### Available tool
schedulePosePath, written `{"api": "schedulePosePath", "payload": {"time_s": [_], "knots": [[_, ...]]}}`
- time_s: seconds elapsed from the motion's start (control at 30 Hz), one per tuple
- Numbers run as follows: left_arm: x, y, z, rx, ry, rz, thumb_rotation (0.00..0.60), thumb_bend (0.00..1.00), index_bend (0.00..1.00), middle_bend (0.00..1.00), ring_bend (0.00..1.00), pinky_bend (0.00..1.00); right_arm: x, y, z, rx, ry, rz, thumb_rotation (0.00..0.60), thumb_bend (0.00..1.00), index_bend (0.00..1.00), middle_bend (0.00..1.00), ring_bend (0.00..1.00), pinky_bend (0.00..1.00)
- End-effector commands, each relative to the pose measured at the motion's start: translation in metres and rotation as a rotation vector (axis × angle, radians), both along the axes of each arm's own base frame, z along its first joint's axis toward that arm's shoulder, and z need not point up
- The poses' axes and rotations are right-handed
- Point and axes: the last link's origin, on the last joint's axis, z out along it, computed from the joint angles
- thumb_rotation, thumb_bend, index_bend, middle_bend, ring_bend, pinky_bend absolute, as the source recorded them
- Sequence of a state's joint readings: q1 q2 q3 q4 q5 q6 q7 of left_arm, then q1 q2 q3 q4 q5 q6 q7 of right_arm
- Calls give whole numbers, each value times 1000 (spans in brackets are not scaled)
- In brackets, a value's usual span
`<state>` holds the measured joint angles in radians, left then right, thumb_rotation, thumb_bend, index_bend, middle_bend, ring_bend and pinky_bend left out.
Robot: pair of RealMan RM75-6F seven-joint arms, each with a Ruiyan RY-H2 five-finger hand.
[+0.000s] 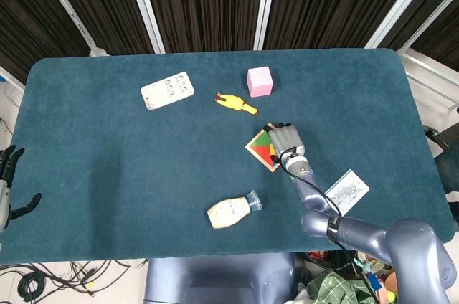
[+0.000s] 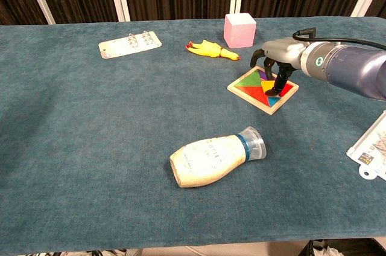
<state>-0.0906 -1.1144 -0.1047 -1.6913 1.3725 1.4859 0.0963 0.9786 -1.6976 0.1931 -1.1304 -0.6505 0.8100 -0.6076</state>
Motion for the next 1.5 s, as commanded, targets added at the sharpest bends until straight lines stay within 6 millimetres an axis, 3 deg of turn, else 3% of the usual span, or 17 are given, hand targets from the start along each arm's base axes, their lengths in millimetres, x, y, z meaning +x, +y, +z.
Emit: {"api": "schedulePosePath", "payload": {"time_s": [0.03,0.43,1.5], "knots": [[0,0,0,-1,0,0,600,241,97,27,0,0,-1,0,1,-1,1,-1,600,239,217,460,208,219],[0,-1,0,3,0,-4,600,241,97,26,0,0,4,0,4,-9,-12,10,600,239,218,460,208,219],[1,-1,0,0,6,0,600,241,97,26,0,0,-5,2,1,-1,-9,-6,600,240,226,444,205,218]]}}
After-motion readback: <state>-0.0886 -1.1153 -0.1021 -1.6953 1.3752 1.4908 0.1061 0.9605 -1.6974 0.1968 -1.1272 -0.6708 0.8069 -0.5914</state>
